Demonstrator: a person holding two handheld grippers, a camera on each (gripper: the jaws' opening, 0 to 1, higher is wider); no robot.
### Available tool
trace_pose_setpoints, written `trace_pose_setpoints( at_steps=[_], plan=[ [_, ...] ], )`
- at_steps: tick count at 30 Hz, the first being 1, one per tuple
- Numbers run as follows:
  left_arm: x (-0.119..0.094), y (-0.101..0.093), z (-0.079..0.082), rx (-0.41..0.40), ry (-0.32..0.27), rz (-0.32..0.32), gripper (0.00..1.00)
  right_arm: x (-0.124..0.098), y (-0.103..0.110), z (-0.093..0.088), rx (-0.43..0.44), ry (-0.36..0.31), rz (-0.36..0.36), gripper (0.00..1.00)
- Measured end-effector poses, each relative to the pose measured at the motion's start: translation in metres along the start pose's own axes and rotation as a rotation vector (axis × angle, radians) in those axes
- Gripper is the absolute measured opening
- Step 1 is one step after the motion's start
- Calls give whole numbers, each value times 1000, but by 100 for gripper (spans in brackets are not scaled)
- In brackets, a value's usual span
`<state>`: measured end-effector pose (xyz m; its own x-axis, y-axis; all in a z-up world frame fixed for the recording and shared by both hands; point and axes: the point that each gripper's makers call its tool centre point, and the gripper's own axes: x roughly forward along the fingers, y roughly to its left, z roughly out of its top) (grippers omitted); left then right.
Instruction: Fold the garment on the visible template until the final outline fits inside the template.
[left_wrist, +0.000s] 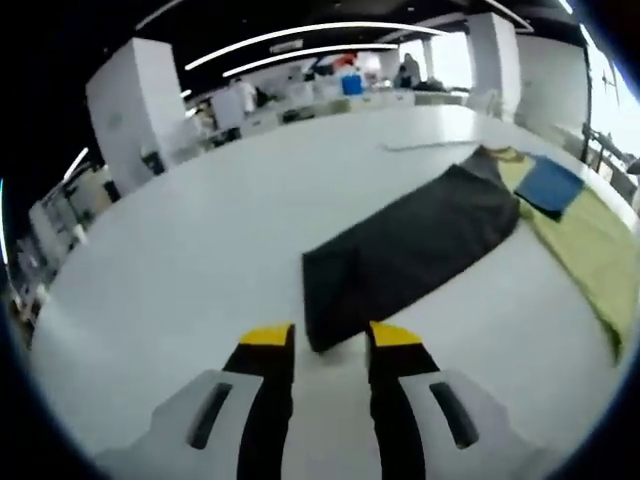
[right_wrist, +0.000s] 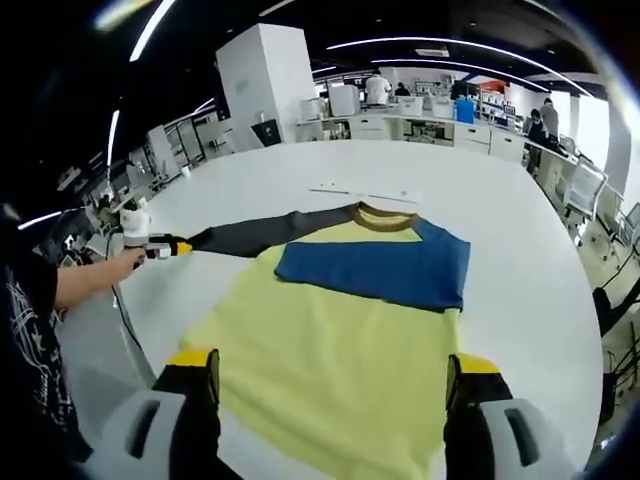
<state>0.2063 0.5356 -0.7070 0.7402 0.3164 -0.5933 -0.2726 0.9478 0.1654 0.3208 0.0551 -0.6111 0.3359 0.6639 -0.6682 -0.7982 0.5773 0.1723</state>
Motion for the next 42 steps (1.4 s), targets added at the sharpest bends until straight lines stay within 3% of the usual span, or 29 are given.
trace_pose_setpoints(
  at_steps=[9,13,18,23,35,42],
  plan=[
    [2,5,-5,-69,26,15,19,-7,1,6,-14,-15,2,97],
    [0,2,-8,-40,40,13,17,-8,0,5,-25,-9,-7,97],
    [-1,4,-12,-17,65,23,5,-8,-2,2,-33,2,-17,97],
    [-1,6,-10,-10,57,25,2,-9,-3,0,-49,14,-26,97],
    [-5,2,6,-42,27,27,0,-10,-2,-3,-61,24,-16,98],
    [-7,-11,21,-59,3,3,0,-12,0,-2,-71,16,-9,99]
  ],
)
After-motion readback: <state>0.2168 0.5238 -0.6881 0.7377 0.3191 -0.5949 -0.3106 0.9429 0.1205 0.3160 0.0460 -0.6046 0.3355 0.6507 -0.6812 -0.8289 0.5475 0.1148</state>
